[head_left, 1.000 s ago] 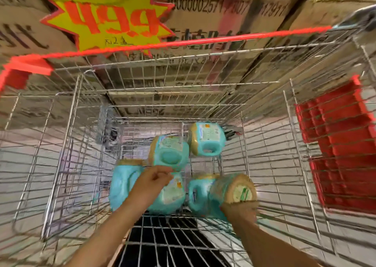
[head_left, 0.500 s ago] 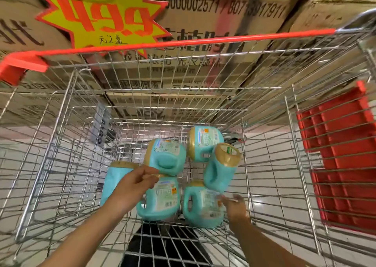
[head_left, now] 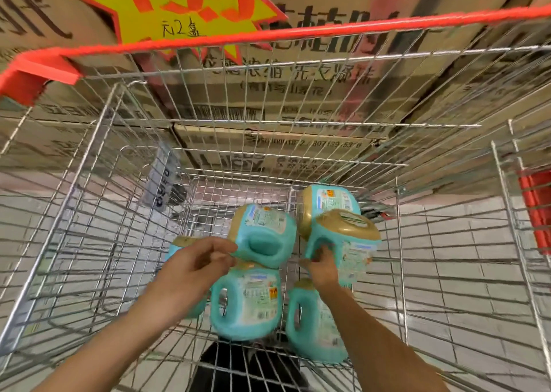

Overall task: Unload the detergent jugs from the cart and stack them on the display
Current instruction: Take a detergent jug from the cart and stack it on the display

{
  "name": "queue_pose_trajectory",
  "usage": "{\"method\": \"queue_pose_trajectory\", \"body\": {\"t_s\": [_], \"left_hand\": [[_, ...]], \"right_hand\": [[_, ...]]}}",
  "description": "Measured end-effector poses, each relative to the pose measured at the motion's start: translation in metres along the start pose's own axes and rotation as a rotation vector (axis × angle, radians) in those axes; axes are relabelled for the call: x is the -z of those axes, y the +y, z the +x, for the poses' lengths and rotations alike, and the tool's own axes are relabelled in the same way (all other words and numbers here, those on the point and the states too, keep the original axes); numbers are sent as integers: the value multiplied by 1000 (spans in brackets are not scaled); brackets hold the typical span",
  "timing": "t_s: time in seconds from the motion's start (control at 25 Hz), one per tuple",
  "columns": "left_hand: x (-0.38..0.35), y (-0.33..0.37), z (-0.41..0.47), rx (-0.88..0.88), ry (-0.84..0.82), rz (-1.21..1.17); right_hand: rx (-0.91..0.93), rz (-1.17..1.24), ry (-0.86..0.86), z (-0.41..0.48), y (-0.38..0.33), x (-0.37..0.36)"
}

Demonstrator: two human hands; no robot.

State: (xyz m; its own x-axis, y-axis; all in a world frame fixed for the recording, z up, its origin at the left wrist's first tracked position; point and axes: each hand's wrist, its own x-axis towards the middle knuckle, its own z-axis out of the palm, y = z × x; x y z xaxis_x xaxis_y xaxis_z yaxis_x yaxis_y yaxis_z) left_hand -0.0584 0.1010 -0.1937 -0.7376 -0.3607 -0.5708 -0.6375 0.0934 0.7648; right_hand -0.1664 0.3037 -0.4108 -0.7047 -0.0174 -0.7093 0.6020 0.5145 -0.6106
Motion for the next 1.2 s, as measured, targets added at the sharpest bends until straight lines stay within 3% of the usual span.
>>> {"method": "queue_pose_trajectory", "body": {"t_s": [0.28,0.56,0.64,0.88,1.0,1.2], "left_hand": [[7,-5,2,-9,12,25],[-1,-9,-1,57,-76,61],[-4,-13,-5,85,-95,41],[-10,3,-18,109,-106,-53],[-10,21,-30,32,-118,-195],[1,57,-55,-162,-292,-613]], "right_hand": [[-36,267,79,15,-9,-11],[-75,401,245,-31,-19,49],[-50,308,189,-49,-35,74],[306,96,-57,-148,-127,114],[348,248,-144,-204,-165,135],[392,684,-470,-271,-192,144]]}}
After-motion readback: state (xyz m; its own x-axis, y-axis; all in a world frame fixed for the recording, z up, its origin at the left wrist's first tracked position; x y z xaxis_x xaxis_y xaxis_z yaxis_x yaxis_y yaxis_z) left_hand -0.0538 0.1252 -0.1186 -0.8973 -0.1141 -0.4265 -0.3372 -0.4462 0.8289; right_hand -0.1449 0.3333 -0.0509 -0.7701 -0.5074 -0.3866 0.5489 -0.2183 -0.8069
